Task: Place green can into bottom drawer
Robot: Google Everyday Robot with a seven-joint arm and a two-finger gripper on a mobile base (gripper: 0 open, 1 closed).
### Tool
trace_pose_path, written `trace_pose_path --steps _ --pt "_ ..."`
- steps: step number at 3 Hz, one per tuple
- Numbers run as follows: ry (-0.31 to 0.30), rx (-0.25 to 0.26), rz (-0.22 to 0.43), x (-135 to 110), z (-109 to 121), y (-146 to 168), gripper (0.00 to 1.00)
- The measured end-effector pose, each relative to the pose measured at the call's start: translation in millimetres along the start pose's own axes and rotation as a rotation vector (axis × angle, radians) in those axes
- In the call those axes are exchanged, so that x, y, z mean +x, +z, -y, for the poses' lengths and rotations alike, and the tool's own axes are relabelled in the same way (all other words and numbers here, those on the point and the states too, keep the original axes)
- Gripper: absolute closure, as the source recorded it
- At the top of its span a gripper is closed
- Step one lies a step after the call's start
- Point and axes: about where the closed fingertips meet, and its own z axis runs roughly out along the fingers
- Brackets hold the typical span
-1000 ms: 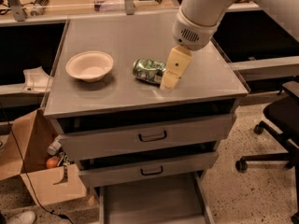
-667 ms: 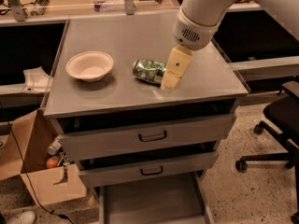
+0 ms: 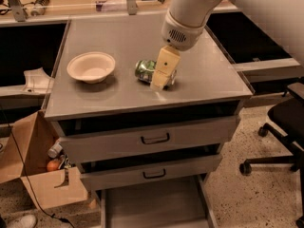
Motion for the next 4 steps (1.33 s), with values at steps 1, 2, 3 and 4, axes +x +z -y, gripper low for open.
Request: trace_pose_path --steps 1,2,3,4 --pt "0.004 -0.008 0.001 -3.4 1.3 6.5 0.0" --pt "0.02 -0.061 -0.012 -19.4 7.0 42.6 0.0" --pt "0.032 -0.069 -0.005 -23.2 10.5 47.4 0.0" --pt "0.065 -0.079 0.003 -37.2 26.5 65.3 0.0"
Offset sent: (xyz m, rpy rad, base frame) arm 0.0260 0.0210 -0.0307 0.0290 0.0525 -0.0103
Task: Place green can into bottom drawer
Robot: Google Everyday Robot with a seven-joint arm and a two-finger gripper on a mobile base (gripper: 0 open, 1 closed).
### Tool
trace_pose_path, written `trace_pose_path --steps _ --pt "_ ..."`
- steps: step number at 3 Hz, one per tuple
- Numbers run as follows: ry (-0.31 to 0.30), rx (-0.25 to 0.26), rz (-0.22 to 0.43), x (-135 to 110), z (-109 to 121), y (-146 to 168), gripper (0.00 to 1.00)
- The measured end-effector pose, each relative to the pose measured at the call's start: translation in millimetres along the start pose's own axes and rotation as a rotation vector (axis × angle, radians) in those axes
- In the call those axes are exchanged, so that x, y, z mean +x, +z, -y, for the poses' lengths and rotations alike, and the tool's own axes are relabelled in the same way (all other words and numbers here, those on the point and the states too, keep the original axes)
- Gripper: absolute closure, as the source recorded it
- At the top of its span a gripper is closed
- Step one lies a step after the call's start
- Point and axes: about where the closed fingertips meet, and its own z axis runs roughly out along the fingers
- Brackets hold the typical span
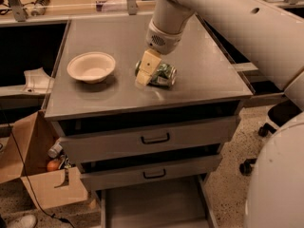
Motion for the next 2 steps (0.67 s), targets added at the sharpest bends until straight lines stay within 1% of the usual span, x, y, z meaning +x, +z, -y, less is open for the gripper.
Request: trace_pose_path --steps 1,2 --pt "0.0 -0.001 0.0 0.1 0.0 0.3 0.0" --pt "0.034 -0.038 -0.023 11.7 0.5 25.4 0.0"
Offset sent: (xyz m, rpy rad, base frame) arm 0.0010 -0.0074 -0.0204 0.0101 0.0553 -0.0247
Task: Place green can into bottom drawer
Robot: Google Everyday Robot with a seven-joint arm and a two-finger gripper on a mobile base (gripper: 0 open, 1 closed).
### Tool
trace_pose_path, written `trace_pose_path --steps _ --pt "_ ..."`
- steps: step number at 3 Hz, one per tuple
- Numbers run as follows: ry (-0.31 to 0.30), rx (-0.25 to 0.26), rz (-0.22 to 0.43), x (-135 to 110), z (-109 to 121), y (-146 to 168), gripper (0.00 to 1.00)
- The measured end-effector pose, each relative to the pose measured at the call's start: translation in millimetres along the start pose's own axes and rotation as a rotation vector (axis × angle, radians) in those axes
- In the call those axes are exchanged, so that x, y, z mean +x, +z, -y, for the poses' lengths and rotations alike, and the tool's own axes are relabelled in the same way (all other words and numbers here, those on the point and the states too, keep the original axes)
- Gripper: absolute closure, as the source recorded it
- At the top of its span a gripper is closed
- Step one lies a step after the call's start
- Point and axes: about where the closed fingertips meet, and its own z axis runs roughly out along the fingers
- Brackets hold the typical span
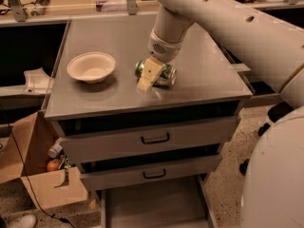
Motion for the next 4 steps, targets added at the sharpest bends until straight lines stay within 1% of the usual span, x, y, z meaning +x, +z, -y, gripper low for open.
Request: trace_pose_path --steps 1,2,4 --pt "0.0 0.0 0.0 0.0 0.0 0.0 0.0" --pt "0.0 0.0 0.0 0.0 0.0 0.1 0.27" --pt "0.0 0.0 0.0 0.0 0.0 0.1 0.74"
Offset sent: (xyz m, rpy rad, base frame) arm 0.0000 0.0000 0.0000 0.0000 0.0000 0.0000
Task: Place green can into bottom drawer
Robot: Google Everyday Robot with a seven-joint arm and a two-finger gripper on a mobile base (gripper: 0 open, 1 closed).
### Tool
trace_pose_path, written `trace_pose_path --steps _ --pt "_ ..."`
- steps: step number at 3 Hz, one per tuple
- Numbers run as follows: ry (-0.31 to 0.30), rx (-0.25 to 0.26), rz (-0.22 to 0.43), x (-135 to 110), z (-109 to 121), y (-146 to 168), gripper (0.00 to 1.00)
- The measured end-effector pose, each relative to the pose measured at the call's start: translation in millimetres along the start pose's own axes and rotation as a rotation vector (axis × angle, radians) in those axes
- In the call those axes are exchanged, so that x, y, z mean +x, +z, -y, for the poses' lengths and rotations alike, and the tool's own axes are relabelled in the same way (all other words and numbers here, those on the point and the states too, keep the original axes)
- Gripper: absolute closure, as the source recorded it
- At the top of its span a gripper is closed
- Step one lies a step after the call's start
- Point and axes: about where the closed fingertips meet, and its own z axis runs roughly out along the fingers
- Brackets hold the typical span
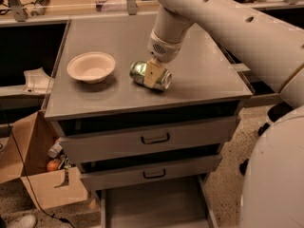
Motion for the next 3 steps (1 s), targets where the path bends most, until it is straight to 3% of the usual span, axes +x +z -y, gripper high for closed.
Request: trace_pose_path --steps 1,3 --pt "0.0 0.0 0.0 0.0 0.0 0.0 0.97" --pt "0.005 -0.015 0.018 3.5 4.3 -12.3 1.0"
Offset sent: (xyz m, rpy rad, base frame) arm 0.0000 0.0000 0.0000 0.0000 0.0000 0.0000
